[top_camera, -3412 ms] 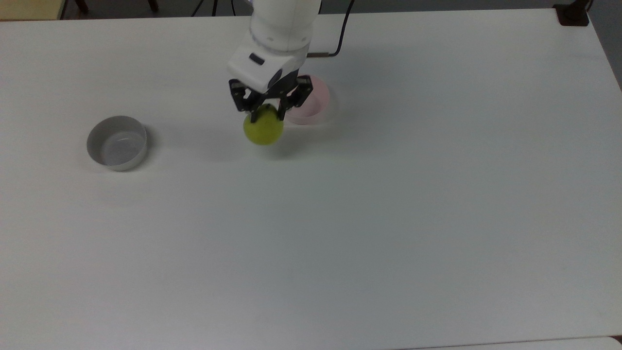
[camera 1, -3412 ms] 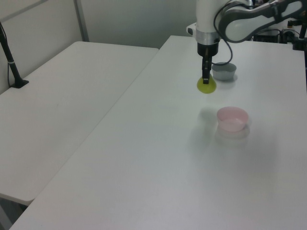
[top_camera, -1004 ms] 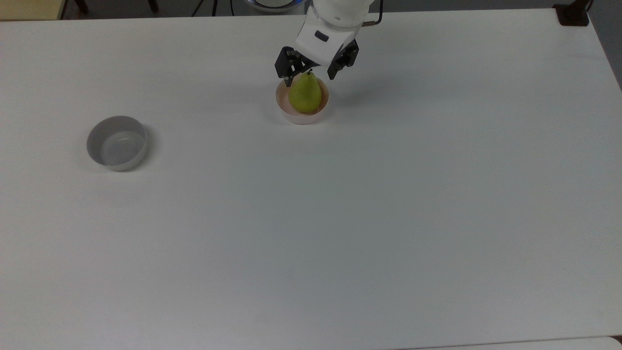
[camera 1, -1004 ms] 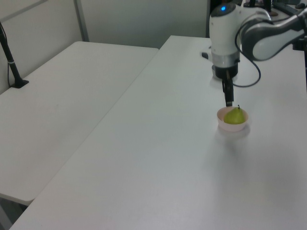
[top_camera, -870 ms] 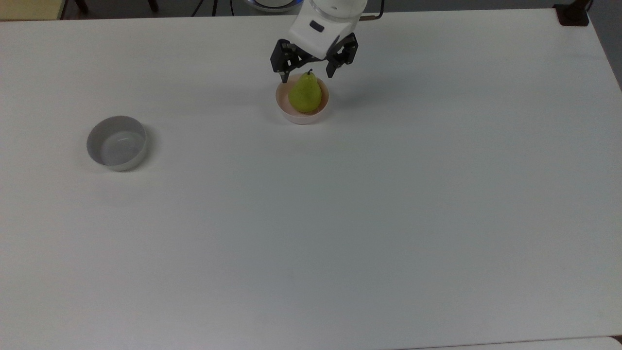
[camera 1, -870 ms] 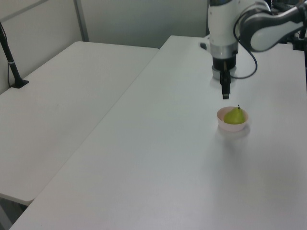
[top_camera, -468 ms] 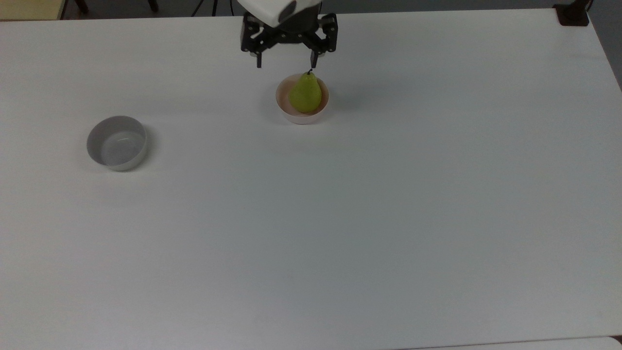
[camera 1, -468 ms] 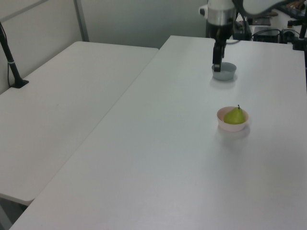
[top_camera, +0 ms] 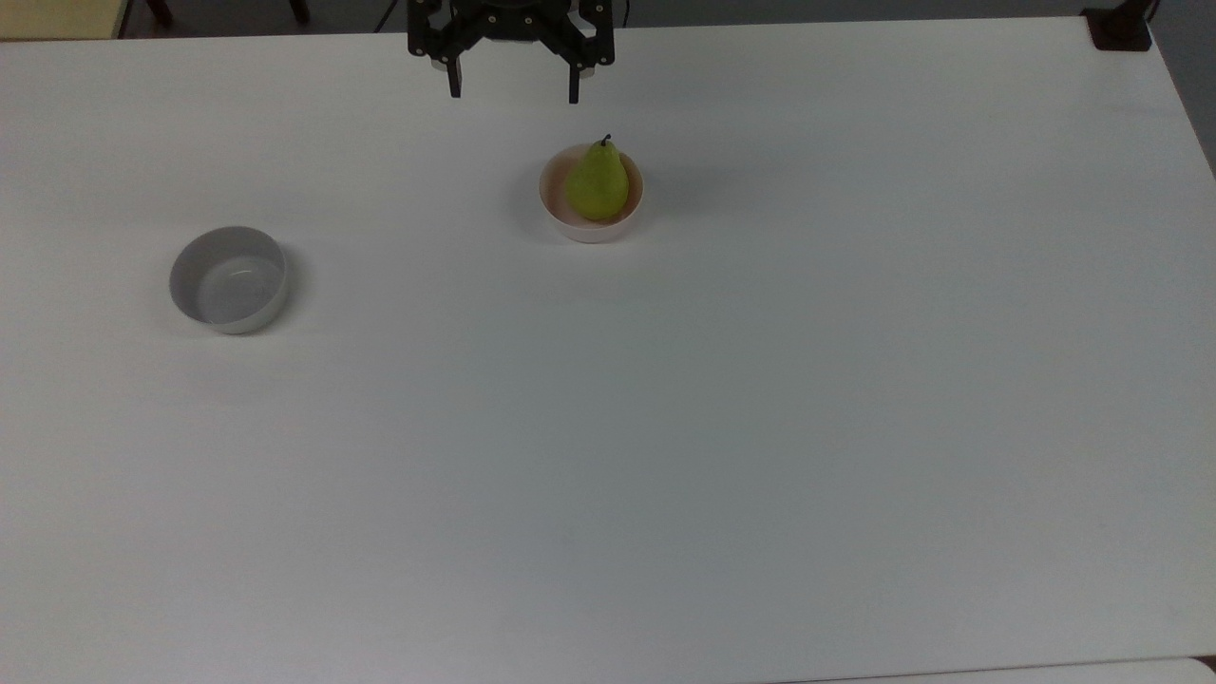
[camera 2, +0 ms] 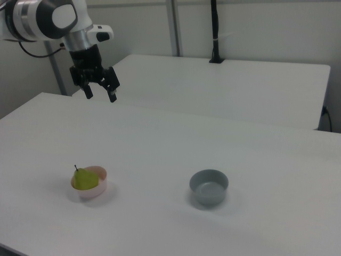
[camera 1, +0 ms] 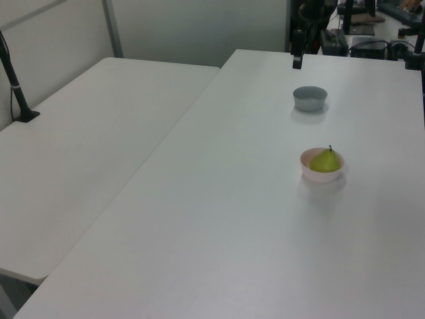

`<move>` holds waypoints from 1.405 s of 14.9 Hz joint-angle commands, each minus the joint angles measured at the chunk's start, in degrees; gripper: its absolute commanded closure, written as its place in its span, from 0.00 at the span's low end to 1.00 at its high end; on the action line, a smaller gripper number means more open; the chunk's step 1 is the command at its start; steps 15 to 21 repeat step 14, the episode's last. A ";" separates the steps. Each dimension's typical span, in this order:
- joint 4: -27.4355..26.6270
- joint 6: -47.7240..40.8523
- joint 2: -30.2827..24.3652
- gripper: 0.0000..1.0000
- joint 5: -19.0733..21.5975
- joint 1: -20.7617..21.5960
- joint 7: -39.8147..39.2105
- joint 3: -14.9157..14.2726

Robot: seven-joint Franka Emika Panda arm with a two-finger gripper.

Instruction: Place the pear in the bowl

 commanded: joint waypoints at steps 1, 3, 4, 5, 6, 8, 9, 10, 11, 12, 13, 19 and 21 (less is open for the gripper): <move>1.60 -3.40 -0.13 0.00 2.26 -0.14 0.80 -0.57; 1.69 -3.76 -0.14 0.00 2.35 -0.05 0.80 -1.71; 1.69 -4.19 -0.22 0.00 2.35 -0.05 0.80 -2.07; 1.69 -4.81 -0.31 0.00 2.26 0.03 0.80 -1.90; 1.69 -5.25 -0.31 0.00 2.26 0.03 0.89 -1.72; 1.78 -5.25 -0.31 0.00 2.00 0.03 1.59 -1.72; 2.48 -5.34 -0.22 0.00 2.00 0.03 1.94 -1.89; 2.74 -5.43 -0.22 0.00 2.00 -0.05 1.95 -1.89; 2.83 -5.78 -0.22 0.00 2.00 -0.05 1.95 -2.07; 2.84 -5.87 -0.14 0.00 2.00 -0.05 1.86 -1.90; 2.84 -5.87 -0.14 0.00 2.00 -0.05 1.86 -1.89; 2.84 -5.78 -0.14 0.00 2.00 -0.05 1.86 -1.89; 2.84 -5.78 -0.14 0.00 2.00 -0.05 1.86 -1.89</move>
